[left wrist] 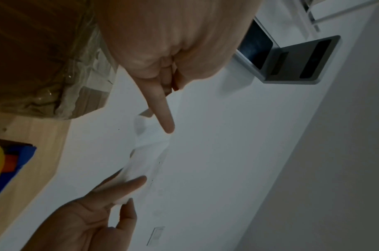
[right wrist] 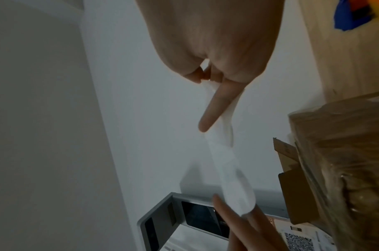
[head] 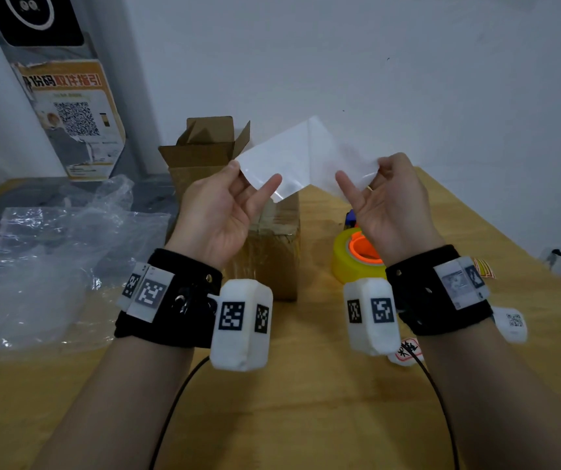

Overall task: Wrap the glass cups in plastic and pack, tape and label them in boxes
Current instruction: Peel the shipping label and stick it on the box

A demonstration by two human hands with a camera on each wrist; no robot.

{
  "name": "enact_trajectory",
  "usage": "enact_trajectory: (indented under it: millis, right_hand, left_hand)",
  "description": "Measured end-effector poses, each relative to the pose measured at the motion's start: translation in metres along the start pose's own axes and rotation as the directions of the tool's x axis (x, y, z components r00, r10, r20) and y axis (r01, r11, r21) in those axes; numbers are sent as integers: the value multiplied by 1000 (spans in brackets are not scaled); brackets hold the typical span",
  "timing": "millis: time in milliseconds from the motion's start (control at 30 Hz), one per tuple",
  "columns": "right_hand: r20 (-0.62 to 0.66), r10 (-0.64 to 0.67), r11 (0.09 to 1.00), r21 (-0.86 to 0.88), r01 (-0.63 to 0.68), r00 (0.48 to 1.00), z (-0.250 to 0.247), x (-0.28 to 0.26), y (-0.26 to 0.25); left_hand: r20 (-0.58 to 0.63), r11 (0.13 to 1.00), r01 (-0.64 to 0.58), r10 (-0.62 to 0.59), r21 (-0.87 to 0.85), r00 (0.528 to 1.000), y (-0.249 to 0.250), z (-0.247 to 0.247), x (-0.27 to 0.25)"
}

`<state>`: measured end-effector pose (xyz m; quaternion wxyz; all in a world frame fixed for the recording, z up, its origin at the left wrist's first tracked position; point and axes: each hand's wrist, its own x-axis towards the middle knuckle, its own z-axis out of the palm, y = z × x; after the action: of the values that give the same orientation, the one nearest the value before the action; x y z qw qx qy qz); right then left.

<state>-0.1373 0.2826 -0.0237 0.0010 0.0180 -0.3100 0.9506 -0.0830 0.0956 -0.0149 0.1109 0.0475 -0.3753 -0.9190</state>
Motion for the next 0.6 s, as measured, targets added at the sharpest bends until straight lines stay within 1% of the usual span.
enact_trajectory:
  millis: [67,167,233,267,333,367,433,467,500,533,567,600]
  right_hand:
    - [-10,-22,998,54,22,1000,-2,2,0]
    - [-79,-93,993,63,98,993,-6,6,-2]
    - [-138,-160,985,48,167,978,-9,10,-5]
    - [-157,-204,978,8,208,966,-11,13,-7]
    - [-158,-321,939,-181,293,934,-15,17,-10]
    - [-138,-390,893,-297,337,911,-17,19,-10]
    - [-103,-520,770,-487,413,848,-20,19,-11]
    - [-76,-569,696,-574,431,819,-24,21,-11]
    - [-50,-590,630,-653,421,806,-29,25,-12]
    - [-27,-586,574,-719,392,810,-33,28,-13]
    - [-20,-556,528,-780,335,831,-39,33,-13]
    - [-23,-498,487,-835,257,867,-44,39,-12]
  left_hand:
    - [21,999,-35,35,38,999,-1,-2,1]
    - [-14,963,-157,164,217,986,-4,-4,5]
    - [-35,890,-245,280,384,959,-6,-3,8]
    - [-21,839,-288,336,462,942,-7,-2,8]
    - [40,734,-361,416,575,909,-10,-2,9]
    - [64,697,-383,437,606,897,-12,-2,9]
    - [78,665,-402,460,630,884,-13,-3,11]
    - [78,660,-405,466,633,881,-13,-4,12]
    - [78,657,-407,469,635,880,-13,-5,13]
    - [76,655,-406,471,637,879,-13,-5,13]
    - [74,654,-405,472,639,879,-13,-6,13]
    - [72,651,-405,475,643,877,-13,-6,13]
